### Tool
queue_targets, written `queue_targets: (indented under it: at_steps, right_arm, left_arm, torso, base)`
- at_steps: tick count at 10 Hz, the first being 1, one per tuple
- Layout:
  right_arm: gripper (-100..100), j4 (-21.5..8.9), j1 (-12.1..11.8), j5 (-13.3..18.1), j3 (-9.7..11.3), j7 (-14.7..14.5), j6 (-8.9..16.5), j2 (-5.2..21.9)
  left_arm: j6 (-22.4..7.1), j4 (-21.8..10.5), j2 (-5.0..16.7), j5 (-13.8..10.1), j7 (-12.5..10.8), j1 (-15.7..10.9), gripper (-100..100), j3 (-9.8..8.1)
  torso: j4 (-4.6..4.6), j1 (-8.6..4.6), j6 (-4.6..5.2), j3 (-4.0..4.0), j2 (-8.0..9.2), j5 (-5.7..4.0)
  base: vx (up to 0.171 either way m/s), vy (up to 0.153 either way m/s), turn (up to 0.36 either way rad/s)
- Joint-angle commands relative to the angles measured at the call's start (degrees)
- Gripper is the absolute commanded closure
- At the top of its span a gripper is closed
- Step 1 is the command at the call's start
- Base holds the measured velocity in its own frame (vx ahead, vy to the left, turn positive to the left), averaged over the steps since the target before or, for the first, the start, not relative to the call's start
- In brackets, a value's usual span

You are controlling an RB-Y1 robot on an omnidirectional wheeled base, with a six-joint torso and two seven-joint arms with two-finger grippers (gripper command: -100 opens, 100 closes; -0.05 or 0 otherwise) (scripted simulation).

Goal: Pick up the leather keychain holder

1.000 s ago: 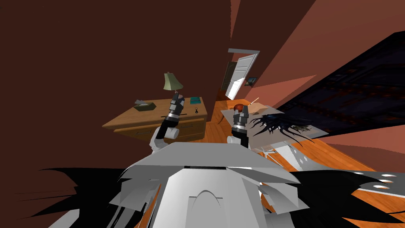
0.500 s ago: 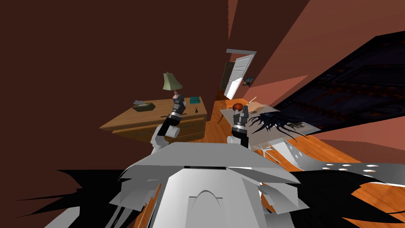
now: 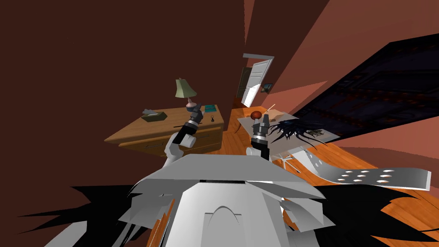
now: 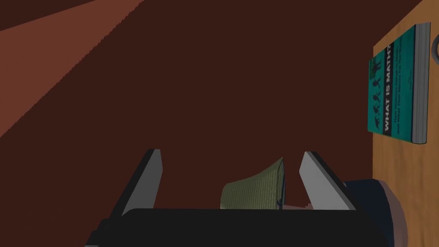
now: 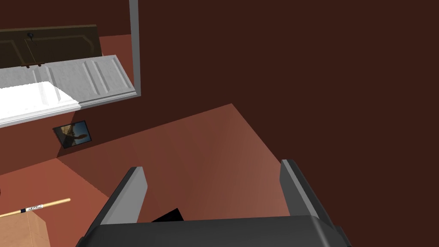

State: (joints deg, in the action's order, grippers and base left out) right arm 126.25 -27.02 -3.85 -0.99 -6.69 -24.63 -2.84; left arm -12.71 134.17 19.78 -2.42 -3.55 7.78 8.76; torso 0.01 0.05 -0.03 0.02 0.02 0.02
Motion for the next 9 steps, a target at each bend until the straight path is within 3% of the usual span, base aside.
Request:
queue_targets:
  at_steps: [1, 9]
  right_arm:
    - [0, 0.0, 0.0, 0.0, 0.0, 0.0, 0.0, 0.0]
    - [0, 0.0, 0.0, 0.0, 0.0, 0.0, 0.0, 0.0]
  left_arm:
    - [-2.9, 0.1, 1.1, 0.1, -0.4, -1.6, -100, 0.76]
    - [-13.6, -0.1, 2.9, 0.4, -1.0, -4.7, -100, 2.41]
  torso:
    - [0.0, 0.0, 0.0, 0.0, 0.0, 0.0]
    - [0.0, 0.01, 0.0, 0.0, 0.0, 0.0]
  base:
    - [-0.018, 0.016, -0.099]
    - [-0.012, 0.012, -0.041]
